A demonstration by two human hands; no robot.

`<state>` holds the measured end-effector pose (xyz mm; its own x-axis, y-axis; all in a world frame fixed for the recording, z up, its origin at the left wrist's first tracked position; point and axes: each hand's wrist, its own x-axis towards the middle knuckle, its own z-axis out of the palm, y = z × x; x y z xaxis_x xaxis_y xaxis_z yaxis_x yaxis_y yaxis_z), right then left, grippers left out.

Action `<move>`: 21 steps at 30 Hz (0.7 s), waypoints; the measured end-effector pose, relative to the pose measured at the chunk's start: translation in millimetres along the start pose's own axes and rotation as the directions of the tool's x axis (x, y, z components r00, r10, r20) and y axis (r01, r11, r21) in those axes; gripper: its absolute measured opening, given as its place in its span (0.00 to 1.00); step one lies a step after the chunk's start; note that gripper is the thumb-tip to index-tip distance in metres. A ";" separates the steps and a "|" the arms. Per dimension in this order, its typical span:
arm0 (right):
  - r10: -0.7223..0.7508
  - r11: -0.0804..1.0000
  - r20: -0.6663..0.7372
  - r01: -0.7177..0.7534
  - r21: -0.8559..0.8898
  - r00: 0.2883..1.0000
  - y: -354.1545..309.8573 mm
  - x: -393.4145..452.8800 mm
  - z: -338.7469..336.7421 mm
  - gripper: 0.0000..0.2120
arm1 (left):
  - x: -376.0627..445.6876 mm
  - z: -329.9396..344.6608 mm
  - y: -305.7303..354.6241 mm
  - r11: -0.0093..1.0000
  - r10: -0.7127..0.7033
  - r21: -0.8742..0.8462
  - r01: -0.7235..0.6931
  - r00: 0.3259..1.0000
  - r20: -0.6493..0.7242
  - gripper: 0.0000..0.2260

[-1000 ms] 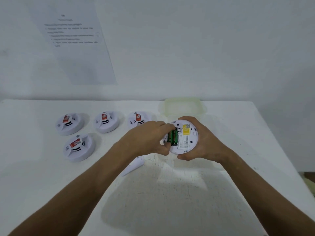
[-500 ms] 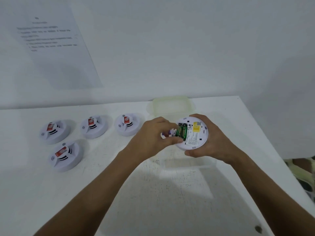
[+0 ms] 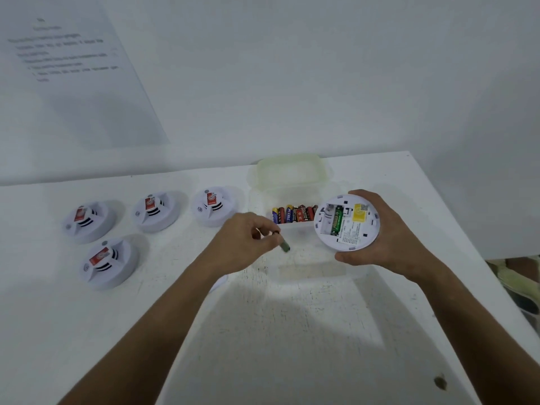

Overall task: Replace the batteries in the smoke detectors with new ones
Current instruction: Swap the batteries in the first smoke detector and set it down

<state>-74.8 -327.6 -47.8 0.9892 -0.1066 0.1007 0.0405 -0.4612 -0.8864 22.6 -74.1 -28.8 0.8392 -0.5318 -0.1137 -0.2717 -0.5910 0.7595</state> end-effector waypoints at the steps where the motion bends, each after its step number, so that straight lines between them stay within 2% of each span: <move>1: 0.007 1.000 0.008 -0.007 0.007 1.000 1.8 -0.9 1.2 0.46 | 0.3 2.1 -3.5 0.996 0.008 0.085 -0.012 0.999 0.044 0.06; 4: 0.007 1.000 0.029 -0.008 0.020 1.000 5.7 -3.5 4.2 0.46 | 2.9 6.3 -10.4 0.984 -0.040 0.178 0.008 0.984 0.174 0.08; 7: 0.005 0.999 0.033 -0.006 0.032 0.999 6.8 -4.7 4.8 0.47 | 9.0 11.7 -13.3 0.980 -0.072 0.196 0.029 0.973 0.218 0.09; 15: 0.009 1.000 0.042 -0.010 0.030 0.999 4.0 -4.7 6.0 0.46 | 17.2 29.1 -7.2 0.959 -0.190 0.249 0.135 0.958 0.214 0.13; 21: 0.010 0.999 0.064 -0.012 0.029 0.998 5.4 -4.9 4.9 0.47 | 18.7 38.3 -12.3 0.942 -0.202 0.295 0.159 0.972 0.121 0.13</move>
<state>-78.7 -325.2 -55.3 0.9966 -0.0543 0.0623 0.0326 -0.4338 -0.9004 23.5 -100.1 -64.8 0.8133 -0.4709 -0.3417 -0.2616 -0.8205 0.5083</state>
